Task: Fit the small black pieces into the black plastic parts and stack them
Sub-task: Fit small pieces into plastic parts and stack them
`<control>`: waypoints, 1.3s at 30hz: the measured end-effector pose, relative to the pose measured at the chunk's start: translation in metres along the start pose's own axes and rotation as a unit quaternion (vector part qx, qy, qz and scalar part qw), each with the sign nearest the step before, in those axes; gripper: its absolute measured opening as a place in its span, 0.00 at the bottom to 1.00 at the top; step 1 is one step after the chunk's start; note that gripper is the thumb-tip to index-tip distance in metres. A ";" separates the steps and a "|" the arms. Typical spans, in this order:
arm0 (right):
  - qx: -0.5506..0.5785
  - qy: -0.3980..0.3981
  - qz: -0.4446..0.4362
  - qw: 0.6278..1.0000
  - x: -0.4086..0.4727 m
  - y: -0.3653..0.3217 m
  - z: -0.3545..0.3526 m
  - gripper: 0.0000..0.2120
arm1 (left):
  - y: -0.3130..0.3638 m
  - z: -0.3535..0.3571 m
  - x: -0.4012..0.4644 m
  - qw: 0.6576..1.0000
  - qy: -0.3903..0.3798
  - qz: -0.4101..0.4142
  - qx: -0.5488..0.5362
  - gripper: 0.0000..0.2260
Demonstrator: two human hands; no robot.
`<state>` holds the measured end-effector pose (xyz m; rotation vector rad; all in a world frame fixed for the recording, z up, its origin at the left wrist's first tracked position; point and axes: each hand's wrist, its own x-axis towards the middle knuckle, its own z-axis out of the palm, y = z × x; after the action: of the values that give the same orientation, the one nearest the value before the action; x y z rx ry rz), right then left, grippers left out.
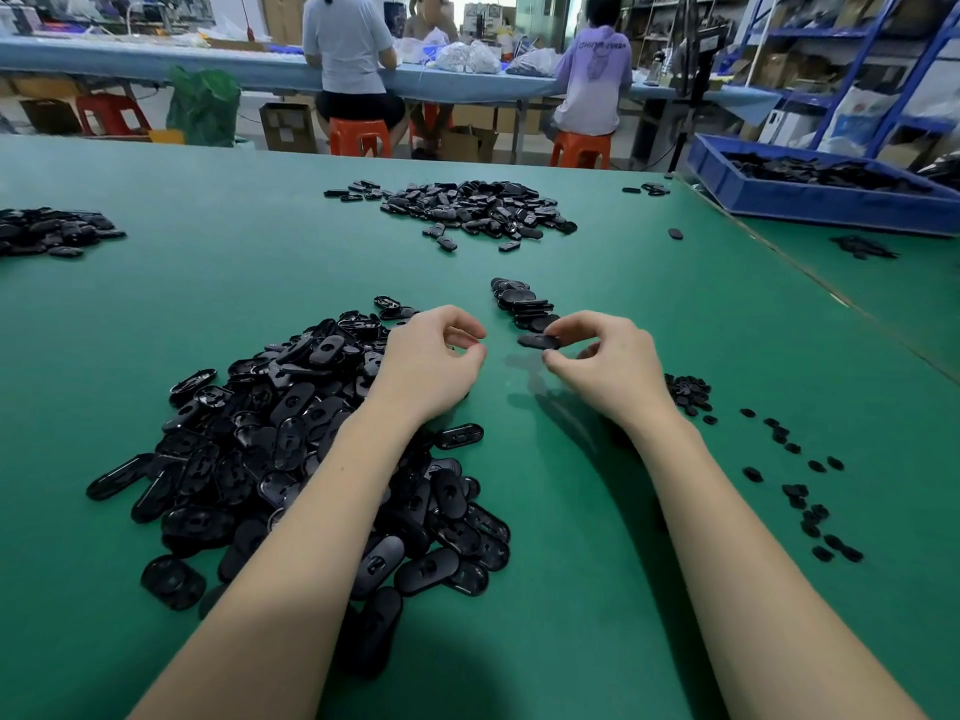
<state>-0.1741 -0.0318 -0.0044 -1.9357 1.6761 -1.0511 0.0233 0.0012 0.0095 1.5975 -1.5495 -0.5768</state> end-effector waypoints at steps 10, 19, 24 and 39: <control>0.041 0.004 0.116 0.992 0.063 -0.015 0.008 0.06 | -0.005 -0.008 0.001 0.992 -0.067 0.033 0.103 0.13; -0.057 -0.027 0.148 0.987 0.095 -0.031 0.018 0.04 | -0.004 -0.017 0.001 0.995 -0.066 0.021 0.077 0.18; -0.060 0.005 0.123 0.991 0.084 -0.031 0.013 0.10 | -0.007 -0.018 0.002 0.992 -0.080 0.031 0.089 0.16; -0.014 -0.050 0.049 0.997 -0.006 -0.014 0.006 0.04 | -0.008 -0.014 0.001 0.960 -0.117 0.055 0.247 0.14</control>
<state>-0.1602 -0.0235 0.0000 -1.8703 1.7198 -0.8840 0.0397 0.0027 0.0111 1.8370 -2.0666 -0.3396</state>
